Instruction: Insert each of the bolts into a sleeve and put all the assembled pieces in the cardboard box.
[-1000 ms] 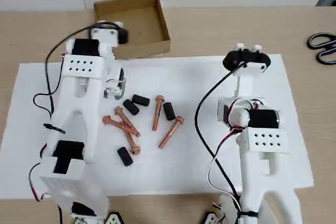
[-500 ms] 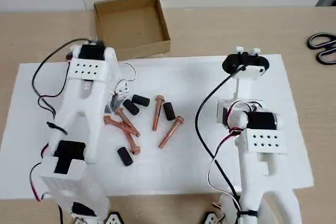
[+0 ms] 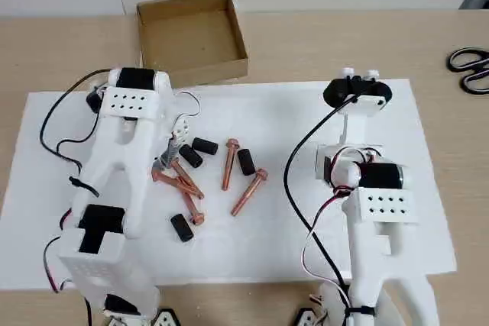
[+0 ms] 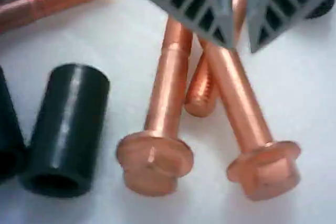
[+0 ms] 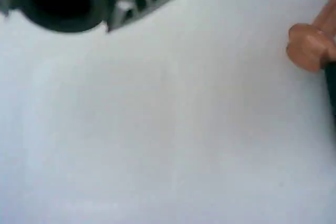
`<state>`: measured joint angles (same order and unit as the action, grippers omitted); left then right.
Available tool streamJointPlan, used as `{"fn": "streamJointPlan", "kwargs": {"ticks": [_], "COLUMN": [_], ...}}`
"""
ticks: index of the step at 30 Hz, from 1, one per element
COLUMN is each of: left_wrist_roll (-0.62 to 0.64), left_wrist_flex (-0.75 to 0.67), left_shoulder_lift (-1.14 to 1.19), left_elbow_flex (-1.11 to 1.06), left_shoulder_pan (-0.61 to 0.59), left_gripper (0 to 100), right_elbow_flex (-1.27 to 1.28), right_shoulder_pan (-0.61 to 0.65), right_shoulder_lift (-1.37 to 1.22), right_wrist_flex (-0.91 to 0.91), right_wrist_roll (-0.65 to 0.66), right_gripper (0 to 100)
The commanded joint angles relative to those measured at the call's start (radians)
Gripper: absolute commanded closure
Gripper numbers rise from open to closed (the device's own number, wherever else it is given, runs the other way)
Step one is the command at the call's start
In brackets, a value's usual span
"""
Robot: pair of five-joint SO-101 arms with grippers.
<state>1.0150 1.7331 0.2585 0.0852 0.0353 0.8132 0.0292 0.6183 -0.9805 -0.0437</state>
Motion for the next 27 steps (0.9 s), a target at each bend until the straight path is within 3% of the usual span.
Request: {"fn": "streamJointPlan", "kwargs": {"ticks": [1,11,27], "left_wrist_roll": [0.094,0.150,0.175], "left_wrist_flex": [0.018,0.018,0.018], "left_shoulder_lift": [-0.014,-0.014,-0.014], "left_elbow_flex": [-0.018,-0.024,-0.139], "left_shoulder_pan": [-0.003,-0.003,-0.005], "left_gripper": [99,74,73], "right_elbow_flex": [-0.009,-0.008,-0.005], "right_shoulder_pan": [-0.002,-0.002,-0.002], "right_shoulder_lift": [0.035,0.035,0.035], "right_wrist_flex": [0.016,0.013,0.013], "right_wrist_roll": [-0.006,-0.005,-0.006], "right_gripper": [99.4,99.4,99.4]}}
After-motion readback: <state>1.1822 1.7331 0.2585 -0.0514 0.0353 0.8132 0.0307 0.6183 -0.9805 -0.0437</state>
